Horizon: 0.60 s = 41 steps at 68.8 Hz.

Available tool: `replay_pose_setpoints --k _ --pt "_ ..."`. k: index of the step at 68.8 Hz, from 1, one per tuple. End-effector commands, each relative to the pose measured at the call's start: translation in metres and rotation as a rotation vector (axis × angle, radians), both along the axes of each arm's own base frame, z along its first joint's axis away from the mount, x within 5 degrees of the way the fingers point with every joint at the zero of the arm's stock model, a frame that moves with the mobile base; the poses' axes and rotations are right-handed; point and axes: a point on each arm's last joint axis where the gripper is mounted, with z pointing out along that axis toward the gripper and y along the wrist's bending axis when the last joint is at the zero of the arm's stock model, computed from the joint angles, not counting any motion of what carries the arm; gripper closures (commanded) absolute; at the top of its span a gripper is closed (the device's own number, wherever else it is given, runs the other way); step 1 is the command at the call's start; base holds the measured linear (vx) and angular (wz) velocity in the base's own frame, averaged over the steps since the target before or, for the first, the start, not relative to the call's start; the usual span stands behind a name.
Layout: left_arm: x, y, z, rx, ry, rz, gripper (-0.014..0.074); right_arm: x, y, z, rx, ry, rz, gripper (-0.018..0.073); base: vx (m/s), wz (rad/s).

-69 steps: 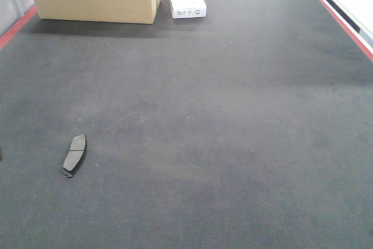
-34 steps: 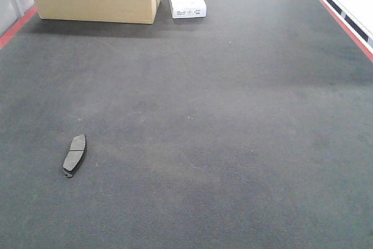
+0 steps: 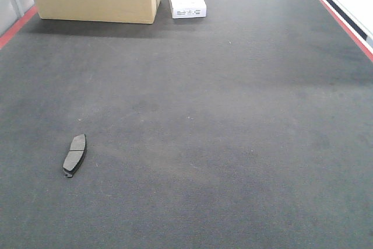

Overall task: Move and align brake pads A on conveyor
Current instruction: 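Lower the right gripper and release its brake pad onto the belt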

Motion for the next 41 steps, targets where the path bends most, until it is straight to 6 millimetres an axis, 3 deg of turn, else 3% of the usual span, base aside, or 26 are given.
replay_pose_setpoints --k 1,41 --pt "0.0011 0.0000 0.0134 -0.023 -0.085 0.001 0.0111 0.0013 -0.0001 0.0186 0.001 -0.122 0.000 0.0566 0.00 0.00" --pt "0.0011 0.0000 0.0134 -0.023 -0.085 0.001 0.0111 0.0067 0.0013 0.0151 0.032 -0.075 0.000 0.0566 0.00 0.00"
